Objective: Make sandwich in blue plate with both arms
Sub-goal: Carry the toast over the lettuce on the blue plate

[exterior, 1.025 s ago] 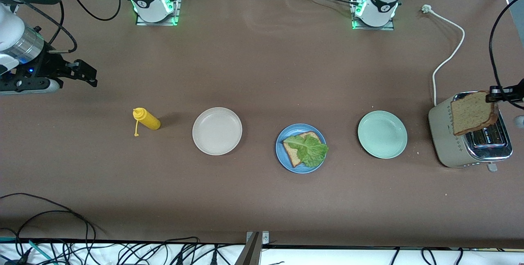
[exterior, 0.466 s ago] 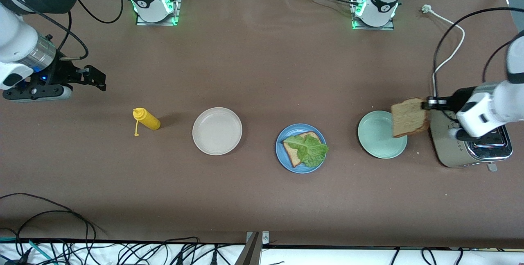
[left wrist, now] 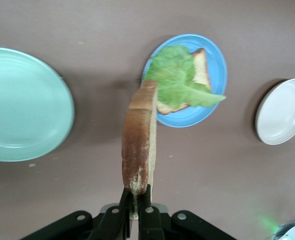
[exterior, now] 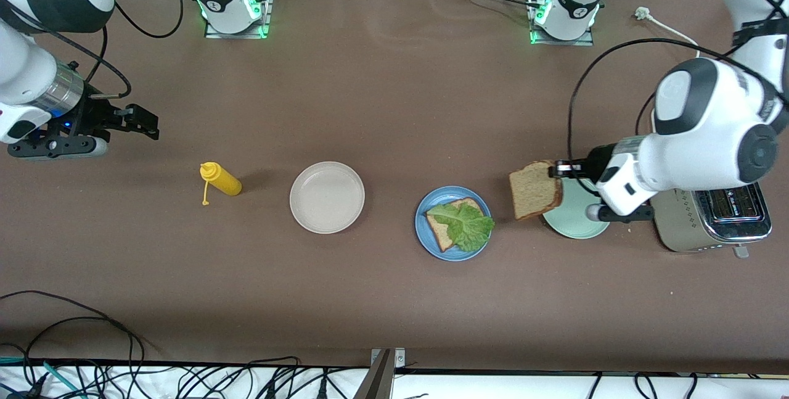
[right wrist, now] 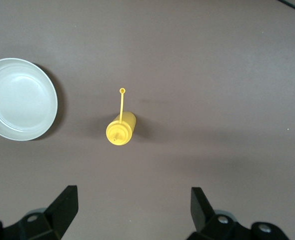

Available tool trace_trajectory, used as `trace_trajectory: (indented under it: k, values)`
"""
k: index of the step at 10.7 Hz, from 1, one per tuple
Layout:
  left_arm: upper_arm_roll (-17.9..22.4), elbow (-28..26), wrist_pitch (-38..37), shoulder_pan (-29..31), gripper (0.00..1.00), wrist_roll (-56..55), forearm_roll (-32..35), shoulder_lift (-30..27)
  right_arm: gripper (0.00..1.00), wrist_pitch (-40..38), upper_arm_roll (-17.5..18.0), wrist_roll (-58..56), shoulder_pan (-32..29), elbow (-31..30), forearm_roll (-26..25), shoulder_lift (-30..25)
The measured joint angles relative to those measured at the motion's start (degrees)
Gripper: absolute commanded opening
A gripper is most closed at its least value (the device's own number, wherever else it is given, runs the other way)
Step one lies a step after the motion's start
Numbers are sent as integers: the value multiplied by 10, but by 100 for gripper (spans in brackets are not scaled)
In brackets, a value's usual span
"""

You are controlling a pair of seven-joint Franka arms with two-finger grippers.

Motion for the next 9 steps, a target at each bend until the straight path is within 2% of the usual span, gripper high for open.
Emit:
trace_trajectory:
  k: [3,5,9]
  values:
    - [4,-20,67,-26,0,-12,-96,16,100,-4,6,1,-2,2,0,-1]
    - [6,-21,108,-35,0,-12,-114,48,100,-10,16,3,-2,3,0,-1]
    - [6,-18,134,-57,0,-11,-220,111,100,-10,38,23,-3,5,0,-1]
